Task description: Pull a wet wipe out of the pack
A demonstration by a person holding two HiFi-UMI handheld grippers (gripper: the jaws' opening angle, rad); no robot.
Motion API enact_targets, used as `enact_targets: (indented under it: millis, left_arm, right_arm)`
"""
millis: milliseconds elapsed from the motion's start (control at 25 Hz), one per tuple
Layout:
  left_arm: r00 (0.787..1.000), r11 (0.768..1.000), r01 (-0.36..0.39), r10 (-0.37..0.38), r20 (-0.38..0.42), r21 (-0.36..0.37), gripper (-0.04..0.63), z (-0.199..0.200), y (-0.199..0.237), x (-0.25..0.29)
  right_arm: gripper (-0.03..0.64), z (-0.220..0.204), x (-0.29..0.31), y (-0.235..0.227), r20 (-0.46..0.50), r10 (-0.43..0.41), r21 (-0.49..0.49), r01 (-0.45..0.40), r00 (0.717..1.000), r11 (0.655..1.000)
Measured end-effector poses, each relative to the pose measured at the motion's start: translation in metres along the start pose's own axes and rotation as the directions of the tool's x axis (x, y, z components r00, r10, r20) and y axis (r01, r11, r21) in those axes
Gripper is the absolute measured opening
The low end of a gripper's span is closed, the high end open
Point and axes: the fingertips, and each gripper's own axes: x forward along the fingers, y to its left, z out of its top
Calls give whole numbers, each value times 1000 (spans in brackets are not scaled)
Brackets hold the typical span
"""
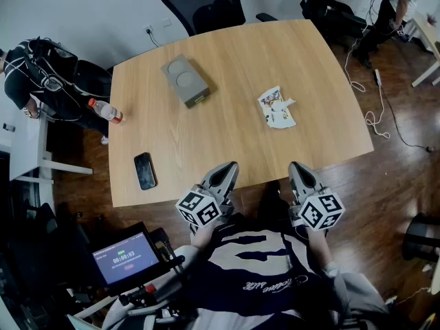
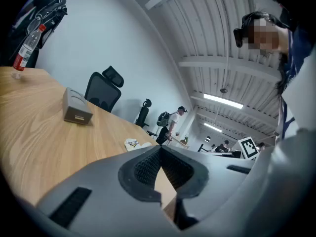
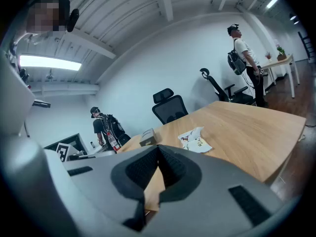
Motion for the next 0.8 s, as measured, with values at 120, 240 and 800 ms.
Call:
enact_targets:
  millis: [120, 240, 800]
  left_arm:
    - [1000, 1000, -13, 13, -1, -6, 3, 11, -5, 27]
    - [1000, 1000, -19, 19, -19, -9, 3, 9, -6, 66]
    - [953, 993, -62, 89, -288, 103, 3, -43, 37, 218]
  right_arm:
    - [-5, 23, 14, -12, -23, 37, -22, -38, 999, 999]
    - [-5, 37, 31, -41, -49, 69, -25, -70, 996, 997]
    - [56, 51, 83, -141, -181, 155, 14, -155, 971, 988]
